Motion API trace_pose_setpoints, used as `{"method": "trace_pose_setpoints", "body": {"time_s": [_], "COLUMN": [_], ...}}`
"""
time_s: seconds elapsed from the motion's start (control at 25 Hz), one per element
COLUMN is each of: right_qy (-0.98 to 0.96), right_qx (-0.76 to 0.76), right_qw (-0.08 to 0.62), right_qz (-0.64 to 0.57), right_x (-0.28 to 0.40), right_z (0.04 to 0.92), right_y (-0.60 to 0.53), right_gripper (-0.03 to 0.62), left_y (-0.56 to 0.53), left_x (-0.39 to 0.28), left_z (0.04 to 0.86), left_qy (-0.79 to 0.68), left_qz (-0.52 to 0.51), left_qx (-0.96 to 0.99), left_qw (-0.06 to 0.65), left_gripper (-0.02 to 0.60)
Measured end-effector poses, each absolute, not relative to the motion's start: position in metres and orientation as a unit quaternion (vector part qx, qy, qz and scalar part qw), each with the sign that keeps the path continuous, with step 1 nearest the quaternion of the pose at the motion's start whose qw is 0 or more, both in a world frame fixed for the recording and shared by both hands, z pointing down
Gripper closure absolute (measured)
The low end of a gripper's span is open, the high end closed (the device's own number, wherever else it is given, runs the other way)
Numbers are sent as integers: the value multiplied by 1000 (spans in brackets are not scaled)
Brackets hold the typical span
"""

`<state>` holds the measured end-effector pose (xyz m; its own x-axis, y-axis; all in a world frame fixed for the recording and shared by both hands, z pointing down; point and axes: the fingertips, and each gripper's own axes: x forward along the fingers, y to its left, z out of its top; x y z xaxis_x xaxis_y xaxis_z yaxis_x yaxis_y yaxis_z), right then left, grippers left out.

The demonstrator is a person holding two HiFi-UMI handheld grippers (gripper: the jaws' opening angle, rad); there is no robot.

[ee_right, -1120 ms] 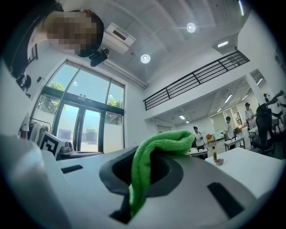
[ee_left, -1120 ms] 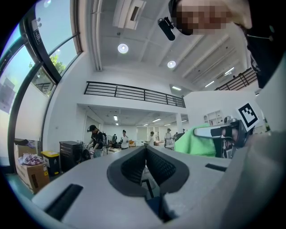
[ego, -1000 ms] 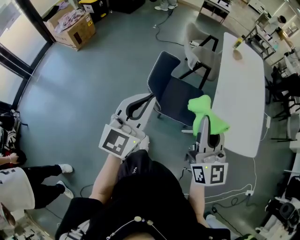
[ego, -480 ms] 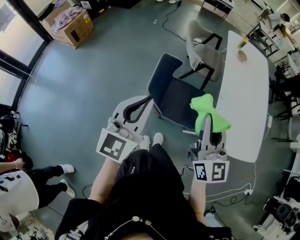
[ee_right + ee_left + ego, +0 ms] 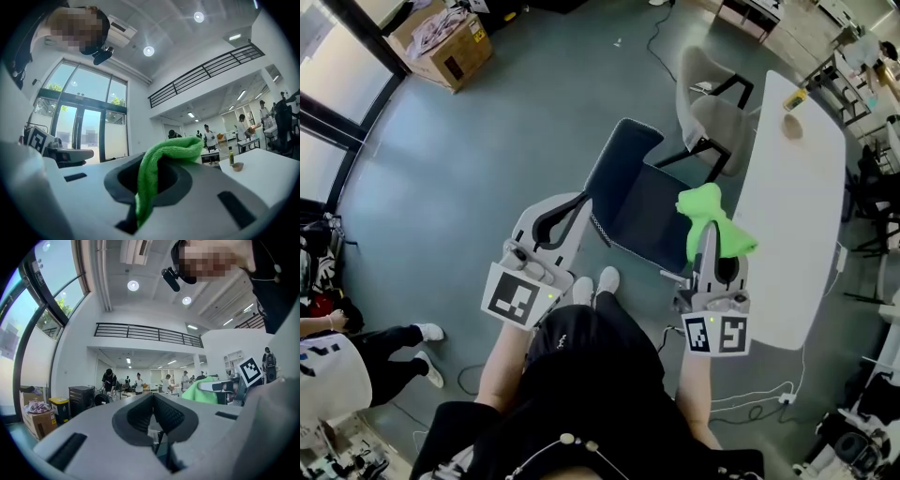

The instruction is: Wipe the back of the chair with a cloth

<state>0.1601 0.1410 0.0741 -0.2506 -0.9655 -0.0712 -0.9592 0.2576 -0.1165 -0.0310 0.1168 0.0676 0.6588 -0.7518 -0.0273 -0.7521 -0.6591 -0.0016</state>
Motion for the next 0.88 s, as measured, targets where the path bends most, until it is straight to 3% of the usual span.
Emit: {"method": "trace_pose_setpoints", "body": {"time_s": [0.4,0.88], "right_qy": [801,805], "right_qx": [-595,-589], "right_qw": [44,-14], "right_qz": [-40,-69], "right_x": [184,158], "right_z": [118,202], "right_y": [74,-11], "right_gripper": [574,574], "left_y": [98,83], "left_x": [-19,-53], "left_z": [103,140], "left_qy": [433,432], "left_qz": [-22,-18], "left_qx": [-901,-900], "left_qw": [-13,-53], "left_gripper": [575,574]}}
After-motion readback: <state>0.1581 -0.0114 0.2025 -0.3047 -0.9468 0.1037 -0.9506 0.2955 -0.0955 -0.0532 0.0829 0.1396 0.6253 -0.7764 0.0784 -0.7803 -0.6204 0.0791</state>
